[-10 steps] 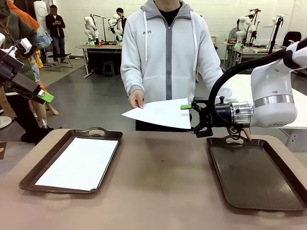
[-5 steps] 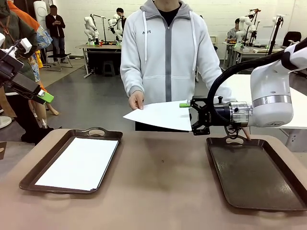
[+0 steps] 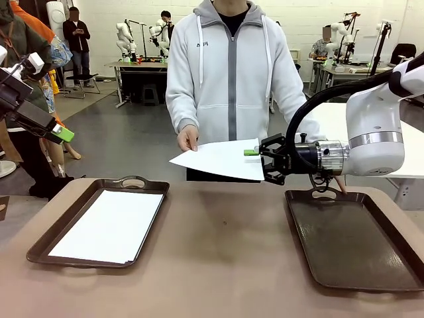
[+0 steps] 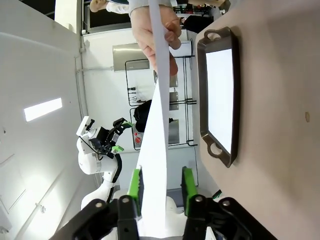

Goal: Sort the A4 documents.
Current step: Receive the A4 Paper.

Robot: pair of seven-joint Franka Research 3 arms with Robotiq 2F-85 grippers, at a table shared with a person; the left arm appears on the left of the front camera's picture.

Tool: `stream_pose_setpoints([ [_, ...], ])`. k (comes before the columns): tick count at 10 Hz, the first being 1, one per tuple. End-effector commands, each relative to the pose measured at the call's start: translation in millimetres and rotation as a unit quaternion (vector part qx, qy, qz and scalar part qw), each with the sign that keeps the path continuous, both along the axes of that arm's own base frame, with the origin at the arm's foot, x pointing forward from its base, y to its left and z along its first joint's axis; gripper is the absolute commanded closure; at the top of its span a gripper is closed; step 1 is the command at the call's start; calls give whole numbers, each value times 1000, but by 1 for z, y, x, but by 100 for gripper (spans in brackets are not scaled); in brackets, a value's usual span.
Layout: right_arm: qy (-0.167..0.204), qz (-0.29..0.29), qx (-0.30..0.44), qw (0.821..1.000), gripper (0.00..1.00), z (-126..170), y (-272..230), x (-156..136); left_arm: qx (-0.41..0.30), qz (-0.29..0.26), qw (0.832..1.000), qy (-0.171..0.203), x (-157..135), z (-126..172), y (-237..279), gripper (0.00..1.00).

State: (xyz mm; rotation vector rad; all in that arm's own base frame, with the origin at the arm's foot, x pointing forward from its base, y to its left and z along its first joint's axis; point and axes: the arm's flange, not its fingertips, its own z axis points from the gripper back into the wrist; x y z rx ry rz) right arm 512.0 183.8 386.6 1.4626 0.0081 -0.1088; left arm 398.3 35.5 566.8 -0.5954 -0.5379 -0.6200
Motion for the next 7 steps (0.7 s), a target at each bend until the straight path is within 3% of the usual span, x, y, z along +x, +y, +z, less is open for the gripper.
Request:
stream_pose_setpoints([
  [1,12,5,2,1000,72,0,-1,2,-1,-2,1000,1,-1,0,0,0],
  [4,14,4,0,1000,98,-1,-1,2,-1,-2,1000,1,-1,0,0,0],
  [7,14,6,0,1000,100,-2,0,1,-1,-2,1000,1,-1,0,0,0],
])
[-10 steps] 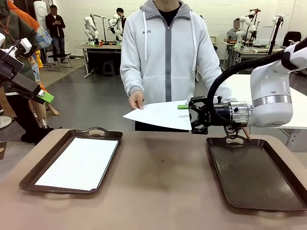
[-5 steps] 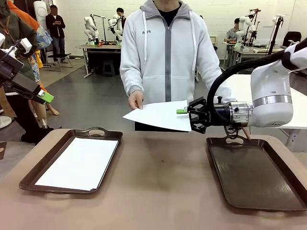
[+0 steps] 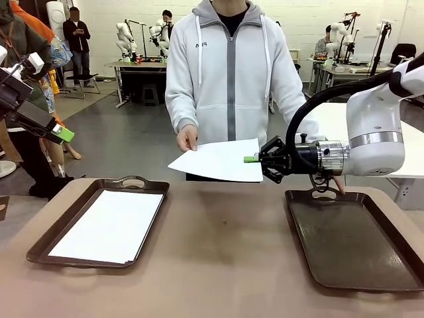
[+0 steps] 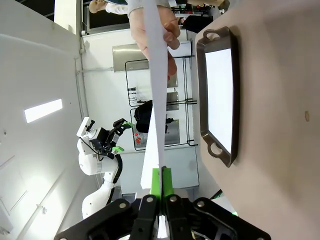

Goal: Sort the A4 documents.
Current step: Receive the A4 Paper.

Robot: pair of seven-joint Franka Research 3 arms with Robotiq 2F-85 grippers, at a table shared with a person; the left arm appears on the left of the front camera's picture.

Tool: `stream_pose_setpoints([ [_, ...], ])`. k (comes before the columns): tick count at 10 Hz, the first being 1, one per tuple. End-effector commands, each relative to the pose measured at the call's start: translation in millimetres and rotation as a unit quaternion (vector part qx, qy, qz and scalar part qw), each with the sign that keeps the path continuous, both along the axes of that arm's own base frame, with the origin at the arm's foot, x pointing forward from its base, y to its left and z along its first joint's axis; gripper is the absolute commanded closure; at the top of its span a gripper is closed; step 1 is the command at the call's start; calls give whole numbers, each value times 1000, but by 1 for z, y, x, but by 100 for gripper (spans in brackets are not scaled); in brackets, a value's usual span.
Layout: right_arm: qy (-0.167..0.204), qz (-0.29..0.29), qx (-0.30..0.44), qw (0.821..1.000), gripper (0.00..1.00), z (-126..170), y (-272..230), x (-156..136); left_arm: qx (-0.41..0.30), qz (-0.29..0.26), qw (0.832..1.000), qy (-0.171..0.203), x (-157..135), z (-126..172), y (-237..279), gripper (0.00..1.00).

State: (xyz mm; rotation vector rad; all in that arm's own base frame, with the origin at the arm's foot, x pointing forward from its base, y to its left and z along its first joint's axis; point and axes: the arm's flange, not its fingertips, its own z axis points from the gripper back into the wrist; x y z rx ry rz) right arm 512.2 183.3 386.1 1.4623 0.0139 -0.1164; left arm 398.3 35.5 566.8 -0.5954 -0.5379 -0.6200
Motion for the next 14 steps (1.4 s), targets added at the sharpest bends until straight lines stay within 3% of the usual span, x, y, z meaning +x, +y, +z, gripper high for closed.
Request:
stream_pose_setpoints([
  [1,10,9,0,1000,100,-2,0,0,-1,-2,1000,1,-1,0,0,0],
  [5,10,27,15,999,100,0,1,-2,-1,-2,1000,1,-1,0,0,0],
  [6,1,2,1,1000,100,0,1,0,-1,-2,1000,1,-1,0,0,0],
  [14,1,2,1,1000,100,0,1,0,-1,-2,1000,1,-1,0,0,0],
])
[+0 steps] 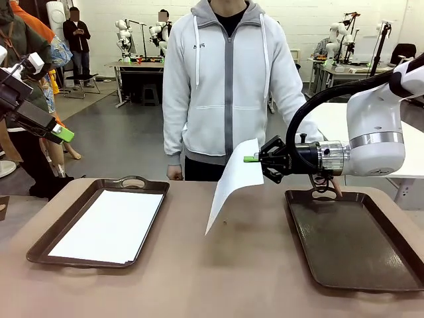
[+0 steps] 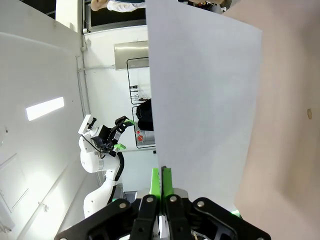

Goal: Sort the A4 documents.
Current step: Receive the A4 Paper, then place the A4 Paper in the designated Handle tray.

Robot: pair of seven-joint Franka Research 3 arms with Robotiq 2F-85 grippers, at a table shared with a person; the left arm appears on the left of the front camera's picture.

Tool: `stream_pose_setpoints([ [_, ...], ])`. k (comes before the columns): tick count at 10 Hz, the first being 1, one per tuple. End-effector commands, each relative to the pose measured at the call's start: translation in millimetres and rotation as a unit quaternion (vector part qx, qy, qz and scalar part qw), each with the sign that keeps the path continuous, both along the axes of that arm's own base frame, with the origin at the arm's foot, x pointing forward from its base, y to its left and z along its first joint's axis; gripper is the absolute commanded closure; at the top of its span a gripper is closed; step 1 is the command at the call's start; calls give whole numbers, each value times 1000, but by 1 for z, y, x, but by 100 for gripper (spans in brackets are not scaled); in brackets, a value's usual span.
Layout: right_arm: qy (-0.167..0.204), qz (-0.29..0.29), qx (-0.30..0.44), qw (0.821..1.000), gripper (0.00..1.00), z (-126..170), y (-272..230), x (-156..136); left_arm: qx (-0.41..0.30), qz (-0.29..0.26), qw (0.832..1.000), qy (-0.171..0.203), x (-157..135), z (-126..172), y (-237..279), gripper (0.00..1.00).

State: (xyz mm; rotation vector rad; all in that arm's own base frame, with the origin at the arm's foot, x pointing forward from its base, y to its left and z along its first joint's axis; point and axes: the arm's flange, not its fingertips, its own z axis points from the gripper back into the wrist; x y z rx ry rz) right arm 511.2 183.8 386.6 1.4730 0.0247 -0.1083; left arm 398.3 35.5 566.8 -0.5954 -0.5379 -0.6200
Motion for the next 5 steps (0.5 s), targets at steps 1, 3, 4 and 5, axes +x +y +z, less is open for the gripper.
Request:
stream_pose_setpoints([
  [1,0,-4,-4,1000,100,-1,0,1,-1,-2,1000,1,-1,0,0,0],
  [3,0,-4,-4,1000,100,-1,0,1,-1,-2,1000,1,-1,0,0,0],
  [4,0,-4,-4,1000,100,-1,0,1,-1,-2,1000,1,-1,0,0,0],
  [5,0,-4,-4,1000,100,-1,0,1,-1,-2,1000,1,-1,0,0,0],
])
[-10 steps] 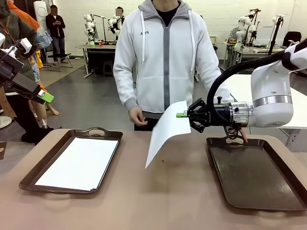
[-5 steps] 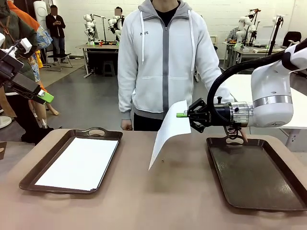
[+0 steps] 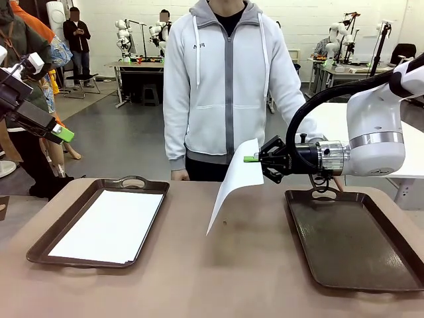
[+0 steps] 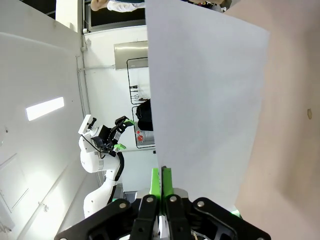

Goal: Sort the A4 documents.
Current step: Place the A4 Paper in the designated Handle tray.

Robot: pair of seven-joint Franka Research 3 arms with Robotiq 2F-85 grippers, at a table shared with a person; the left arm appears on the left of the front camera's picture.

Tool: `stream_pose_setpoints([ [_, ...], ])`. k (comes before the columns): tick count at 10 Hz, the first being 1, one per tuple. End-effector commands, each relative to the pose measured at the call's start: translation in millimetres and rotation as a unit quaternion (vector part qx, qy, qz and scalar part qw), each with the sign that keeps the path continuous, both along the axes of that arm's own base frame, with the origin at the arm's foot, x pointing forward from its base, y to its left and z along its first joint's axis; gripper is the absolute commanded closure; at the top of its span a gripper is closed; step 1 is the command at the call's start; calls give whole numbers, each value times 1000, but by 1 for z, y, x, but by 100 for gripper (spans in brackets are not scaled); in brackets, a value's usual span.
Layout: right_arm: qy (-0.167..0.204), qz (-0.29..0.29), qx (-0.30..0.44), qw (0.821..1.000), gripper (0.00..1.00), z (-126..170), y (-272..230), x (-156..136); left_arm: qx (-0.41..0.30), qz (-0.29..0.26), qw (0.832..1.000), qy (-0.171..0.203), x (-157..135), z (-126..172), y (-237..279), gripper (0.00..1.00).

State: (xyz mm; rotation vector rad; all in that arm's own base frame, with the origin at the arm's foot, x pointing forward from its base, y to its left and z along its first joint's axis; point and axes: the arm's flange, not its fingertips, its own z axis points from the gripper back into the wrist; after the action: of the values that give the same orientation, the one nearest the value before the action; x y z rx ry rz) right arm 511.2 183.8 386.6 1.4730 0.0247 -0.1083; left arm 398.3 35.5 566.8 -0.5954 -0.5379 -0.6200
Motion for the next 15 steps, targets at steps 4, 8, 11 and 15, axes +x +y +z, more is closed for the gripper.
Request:
stream_pose_setpoints([
  [4,0,-4,-4,1000,100,-1,0,1,-1,-2,1000,1,-1,0,0,0],
  [8,-23,-32,-8,999,99,21,-54,-28,-1,-2,1000,1,-1,0,0,0],
  [11,-26,3,-27,999,99,43,-103,-40,-1,-2,1000,1,-1,0,0,0],
  [15,-41,94,-51,993,99,38,-161,-41,-1,-2,1000,1,-1,0,0,0],
])
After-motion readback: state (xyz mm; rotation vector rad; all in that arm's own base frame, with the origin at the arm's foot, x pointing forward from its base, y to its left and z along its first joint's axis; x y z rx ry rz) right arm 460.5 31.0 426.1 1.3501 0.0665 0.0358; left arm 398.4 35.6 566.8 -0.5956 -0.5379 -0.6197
